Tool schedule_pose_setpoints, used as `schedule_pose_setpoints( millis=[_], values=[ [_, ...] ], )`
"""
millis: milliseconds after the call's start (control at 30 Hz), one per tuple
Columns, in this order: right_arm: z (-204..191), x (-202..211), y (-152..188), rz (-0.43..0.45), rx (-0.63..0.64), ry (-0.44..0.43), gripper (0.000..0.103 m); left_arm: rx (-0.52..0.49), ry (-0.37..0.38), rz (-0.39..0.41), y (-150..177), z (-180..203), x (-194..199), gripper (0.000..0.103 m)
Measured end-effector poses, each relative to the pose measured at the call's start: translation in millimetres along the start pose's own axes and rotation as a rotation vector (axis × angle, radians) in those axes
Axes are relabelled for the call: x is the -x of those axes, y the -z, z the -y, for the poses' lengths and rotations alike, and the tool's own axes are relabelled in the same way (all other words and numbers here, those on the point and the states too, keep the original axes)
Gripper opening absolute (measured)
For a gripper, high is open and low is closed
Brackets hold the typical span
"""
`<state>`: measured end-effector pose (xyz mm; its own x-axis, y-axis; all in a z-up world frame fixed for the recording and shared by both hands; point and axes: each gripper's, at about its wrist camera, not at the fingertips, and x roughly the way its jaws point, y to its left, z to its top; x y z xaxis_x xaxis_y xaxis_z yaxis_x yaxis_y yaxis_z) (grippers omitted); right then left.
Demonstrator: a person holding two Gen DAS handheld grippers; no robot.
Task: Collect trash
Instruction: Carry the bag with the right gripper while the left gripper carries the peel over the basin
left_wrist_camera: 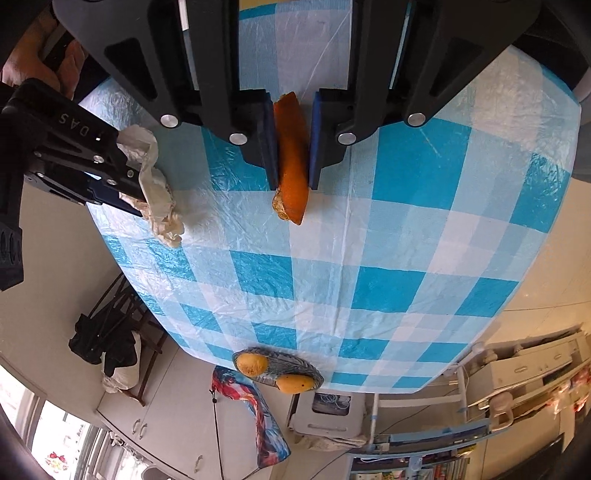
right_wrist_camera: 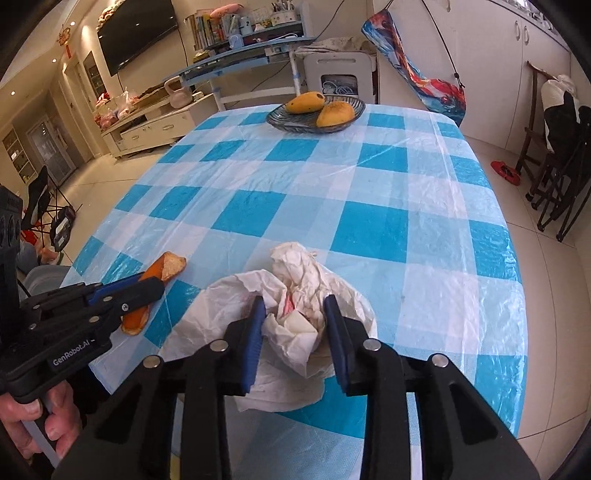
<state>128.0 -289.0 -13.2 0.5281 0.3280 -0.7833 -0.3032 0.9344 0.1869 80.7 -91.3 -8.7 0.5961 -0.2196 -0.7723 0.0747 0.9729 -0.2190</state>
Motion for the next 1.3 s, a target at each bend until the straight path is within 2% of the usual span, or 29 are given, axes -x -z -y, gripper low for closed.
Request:
schedule_pose_setpoints(
  millis=[133, 267, 433, 567, 767, 1300],
  values=[
    [-4, 13, 3, 0.046, -0.032, -0.092, 0.030, 0.027, 0.026, 0.055, 5, -11, 30, 0.014],
    [-21, 35, 6, 0.112, 0.001, -0.156, 0.030, 0.055, 0.040, 0.103, 13, -23, 60, 0.014],
    [-39, 58, 26, 0.166, -0.006, -0.258, 0.030, 0.076, 0.043, 0.152, 27, -36, 94, 0.014],
    [-51, 73, 41, 0.190, -0.006, -0.298, 0.030, 0.075, 0.044, 0.181, 38, -40, 117, 0.014],
    [-54, 82, 57, 0.198, -0.054, -0.344, 0.030, 0.041, 0.009, 0.195, 55, -35, 136, 0.014],
    [-57, 82, 72, 0.183, -0.084, -0.364, 0.030, -0.017, -0.043, 0.207, 73, -27, 151, 0.014]
  ],
)
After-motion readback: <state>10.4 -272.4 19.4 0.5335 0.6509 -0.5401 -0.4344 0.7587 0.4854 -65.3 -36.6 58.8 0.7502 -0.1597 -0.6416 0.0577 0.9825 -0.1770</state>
